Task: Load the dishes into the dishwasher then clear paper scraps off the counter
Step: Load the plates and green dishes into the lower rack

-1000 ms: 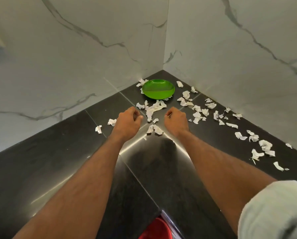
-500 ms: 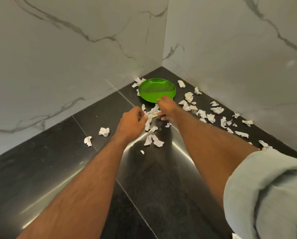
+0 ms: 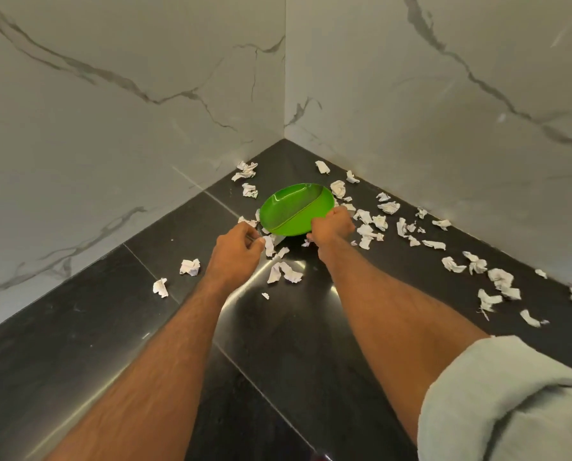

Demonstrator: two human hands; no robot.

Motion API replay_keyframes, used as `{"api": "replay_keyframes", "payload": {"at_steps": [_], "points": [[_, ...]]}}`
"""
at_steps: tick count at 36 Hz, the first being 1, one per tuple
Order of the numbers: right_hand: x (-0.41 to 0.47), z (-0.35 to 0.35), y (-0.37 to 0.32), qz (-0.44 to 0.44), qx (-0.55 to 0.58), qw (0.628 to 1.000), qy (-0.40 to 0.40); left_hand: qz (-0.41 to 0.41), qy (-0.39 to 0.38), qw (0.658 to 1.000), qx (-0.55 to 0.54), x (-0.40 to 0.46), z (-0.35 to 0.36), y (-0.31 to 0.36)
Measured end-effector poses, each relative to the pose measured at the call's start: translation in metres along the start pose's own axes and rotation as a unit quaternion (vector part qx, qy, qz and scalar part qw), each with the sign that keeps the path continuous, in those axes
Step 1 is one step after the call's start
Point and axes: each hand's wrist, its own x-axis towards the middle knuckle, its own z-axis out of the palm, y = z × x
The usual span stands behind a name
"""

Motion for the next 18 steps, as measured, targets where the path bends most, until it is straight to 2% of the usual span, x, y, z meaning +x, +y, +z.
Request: {"api": "replay_keyframes", "payload": {"at_steps": [4,8,10,15,18], "points": [[-0.019,-0.044,0.019,0.05,0.08,0.995,-0.034,0.026,-0.03,0.999,-0.013,-0.015,0.008,0.004],[-0.041,-0.088,0.041,0.109,0.184,0.974,-0.081,0.052,-0.061,0.997,0.004,-0.033,0.014,0.015],[-0.053,-0.106,0.053,0.1,0.175,0.976,-0.085,0.057,-0.072,0.996,-0.001,-0.039,0.017,0.017],[-0.1,-0.155,0.087,0.07,0.133,0.988,-0.031,0.096,-0.097,0.99,0.026,-0.071,0.031,0.026],[-0.134,-0.19,0.11,0.043,0.062,0.997,-0.003,0.119,-0.12,0.985,0.037,-0.098,0.043,0.031]]}}
